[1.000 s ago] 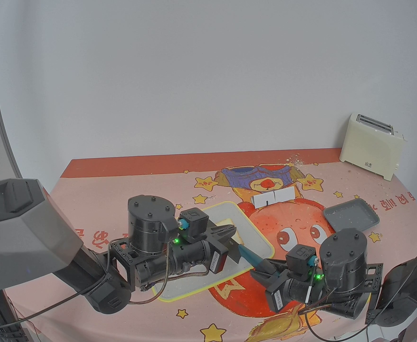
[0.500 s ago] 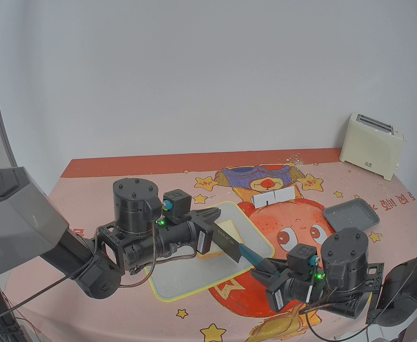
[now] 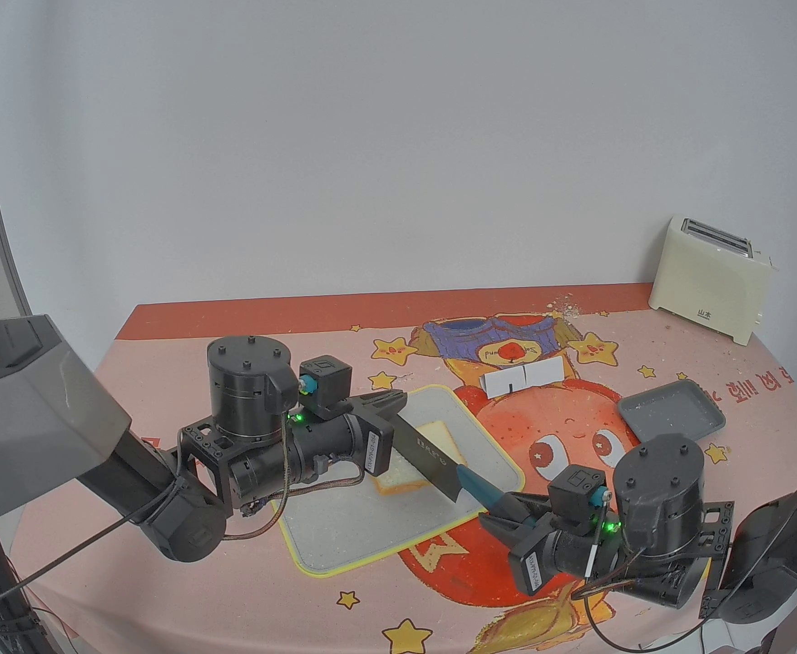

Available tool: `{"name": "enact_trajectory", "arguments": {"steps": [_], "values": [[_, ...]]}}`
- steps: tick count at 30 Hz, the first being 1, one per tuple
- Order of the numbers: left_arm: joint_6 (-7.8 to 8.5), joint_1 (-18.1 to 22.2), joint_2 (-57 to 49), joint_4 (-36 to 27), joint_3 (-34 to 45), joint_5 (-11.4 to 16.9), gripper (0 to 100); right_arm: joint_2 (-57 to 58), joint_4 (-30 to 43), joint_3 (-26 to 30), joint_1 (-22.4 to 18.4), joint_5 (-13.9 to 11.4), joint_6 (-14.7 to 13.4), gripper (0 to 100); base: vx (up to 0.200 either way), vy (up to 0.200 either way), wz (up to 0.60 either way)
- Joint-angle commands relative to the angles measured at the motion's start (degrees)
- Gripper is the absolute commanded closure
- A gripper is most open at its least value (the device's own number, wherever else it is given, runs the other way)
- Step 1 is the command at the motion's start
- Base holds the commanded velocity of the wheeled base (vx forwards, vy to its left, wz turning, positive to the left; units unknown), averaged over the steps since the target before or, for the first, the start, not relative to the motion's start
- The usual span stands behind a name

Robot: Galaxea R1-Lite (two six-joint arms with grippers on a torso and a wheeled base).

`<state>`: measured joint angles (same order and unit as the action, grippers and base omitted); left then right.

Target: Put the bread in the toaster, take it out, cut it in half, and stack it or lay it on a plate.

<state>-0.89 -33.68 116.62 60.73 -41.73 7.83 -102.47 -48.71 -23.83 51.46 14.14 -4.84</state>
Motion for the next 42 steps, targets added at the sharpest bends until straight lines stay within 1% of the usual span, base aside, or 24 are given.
{"name": "enact_trajectory", "arguments": {"steps": [1, 9, 29, 39, 42], "values": [[0.01, 0.0, 0.9, 0.1, 0.0, 0.0, 100, -0.1, 0.0, 0.0, 0.0, 0.0, 0.0, 100, 0.0, 0.0, 0.0], [0.01, 1.3, 2.2, 0.2, -0.1, -0.1, 100, 0.1, 0.0, -0.1, 0.0, 0.0, 0.0, 100, 0.0, 0.0, 0.0], [0.01, 1.4, 4.0, 0.4, -0.1, 0.0, 100, 0.2, -0.4, -0.7, 0.0, 0.0, -0.1, 100, 0.0, 0.0, 0.0], [0.01, 2.3, 4.1, 0.4, 0.4, 0.0, 100, 0.3, -0.5, -1.5, -0.1, 0.0, -0.2, 100, 0.0, 0.0, 0.0], [0.01, 2.4, 4.1, 1.4, 0.4, 0.0, 100, 1.0, -0.5, -1.6, -0.2, 0.0, -0.1, 100, 0.0, 0.0, 0.0]]}}
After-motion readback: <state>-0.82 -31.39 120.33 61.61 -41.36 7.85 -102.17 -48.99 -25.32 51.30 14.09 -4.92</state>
